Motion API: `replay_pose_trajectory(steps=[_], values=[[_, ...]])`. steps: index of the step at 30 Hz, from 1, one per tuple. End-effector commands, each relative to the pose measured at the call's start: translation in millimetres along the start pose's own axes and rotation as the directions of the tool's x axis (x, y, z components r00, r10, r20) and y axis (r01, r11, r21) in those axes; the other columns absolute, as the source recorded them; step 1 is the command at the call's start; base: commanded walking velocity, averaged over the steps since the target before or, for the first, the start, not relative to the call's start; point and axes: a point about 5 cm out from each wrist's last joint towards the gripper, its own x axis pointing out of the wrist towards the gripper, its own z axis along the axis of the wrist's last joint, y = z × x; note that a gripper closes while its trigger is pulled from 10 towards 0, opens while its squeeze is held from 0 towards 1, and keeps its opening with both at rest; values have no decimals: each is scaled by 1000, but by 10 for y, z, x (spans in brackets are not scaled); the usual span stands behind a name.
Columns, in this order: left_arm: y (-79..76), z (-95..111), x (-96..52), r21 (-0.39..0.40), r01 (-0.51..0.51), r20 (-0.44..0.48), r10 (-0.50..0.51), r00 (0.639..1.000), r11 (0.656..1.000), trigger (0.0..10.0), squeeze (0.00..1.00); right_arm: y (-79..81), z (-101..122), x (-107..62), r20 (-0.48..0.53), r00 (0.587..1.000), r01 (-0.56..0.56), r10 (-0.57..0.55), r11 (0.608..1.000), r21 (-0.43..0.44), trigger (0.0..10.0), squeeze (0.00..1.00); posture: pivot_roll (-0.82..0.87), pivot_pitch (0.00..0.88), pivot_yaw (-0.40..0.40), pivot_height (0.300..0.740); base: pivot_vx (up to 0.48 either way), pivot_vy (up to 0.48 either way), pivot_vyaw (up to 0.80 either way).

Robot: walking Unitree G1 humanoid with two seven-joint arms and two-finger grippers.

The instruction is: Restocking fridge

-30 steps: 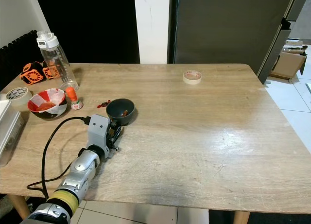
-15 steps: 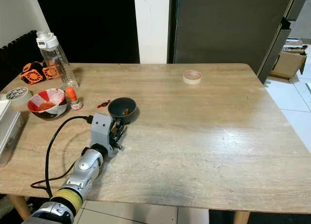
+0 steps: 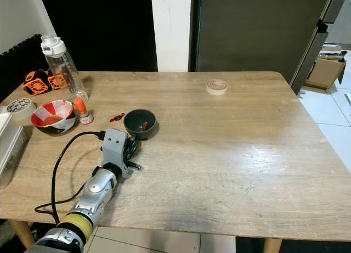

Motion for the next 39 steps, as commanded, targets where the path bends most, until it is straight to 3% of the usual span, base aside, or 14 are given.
replay_pose_trajectory(steps=[1,6,9,10,12,13,14,15,19,23,26,28,30,39], values=[[1,-11,-1,-16,-5,0,5,1000,1000,0,0,41,-41,1,-7,1000,-8,8,1000,19,10000,0,-132,127,71,740,0,0,0],[124,-24,-32,-36,-47,-6,47,999,998,0,0,41,-32,3,-4,1000,-7,7,1000,19,10000,0,-132,120,72,740,0,0,0],[345,-76,-122,-112,-123,-22,122,992,986,0,0,41,-22,4,0,1000,-7,7,1000,20,10000,0,-127,108,71,740,0,0,0],[394,-85,-151,-159,-132,-19,131,991,978,1961,0,40,-19,4,0,1000,-7,7,1000,19,10000,0,-120,92,71,740,0,0,0],[418,-88,-166,-189,-133,-14,133,991,973,1961,0,39,-18,4,1,1000,-7,7,1000,19,10000,0,-120,92,71,740,0,0,0],[439,-78,-187,-221,-119,3,123,992,968,8078,0,37,-17,4,1,1000,-7,7,1000,19,10000,0,-117,87,69,740,0,0,0],[439,-78,-187,-221,-119,3,123,992,968,8078,0,37,-17,4,1,1000,-7,7,1000,19,10000,0,-117,87,69,740,0,0,0],[463,-70,-216,-235,-101,19,109,994,967,10000,0,35,-16,4,1,1000,-7,7,1000,18,10000,0,-113,83,67,740,0,0,0],[510,-23,-277,-237,-38,59,53,997,971,10000,0,24,-1,3,6,1000,-8,8,1000,15,10000,0,-100,89,63,740,0,0,0],[477,112,-382,-222,162,140,-133,981,961,10000,0,6,12,1,9,1000,-8,8,1000,11,10000,0,-92,91,52,740,0,0,0],[419,216,-459,-217,328,184,-291,939,919,10000,0,-2,25,1,10,1000,-13,13,1000,-4,10000,0,-91,82,51,740,0,0,0],[369,320,-575,-194,482,199,-447,872,855,10000,0,-9,27,1,10,1000,-6,6,1000,2,10000,0,-89,72,46,740,0,0,0],[345,340,-648,-177,557,178,-530,829,812,10000,0,-17,32,0,11,1000,-5,5,1000,0,10000,0,-91,68,41,740,0,0,0],[313,340,-702,-159,609,138,-593,793,777,10000,0,-40,52,-2,17,1000,2,-2,1000,-5,10000,0,-87,63,33,740,0,0,0]])
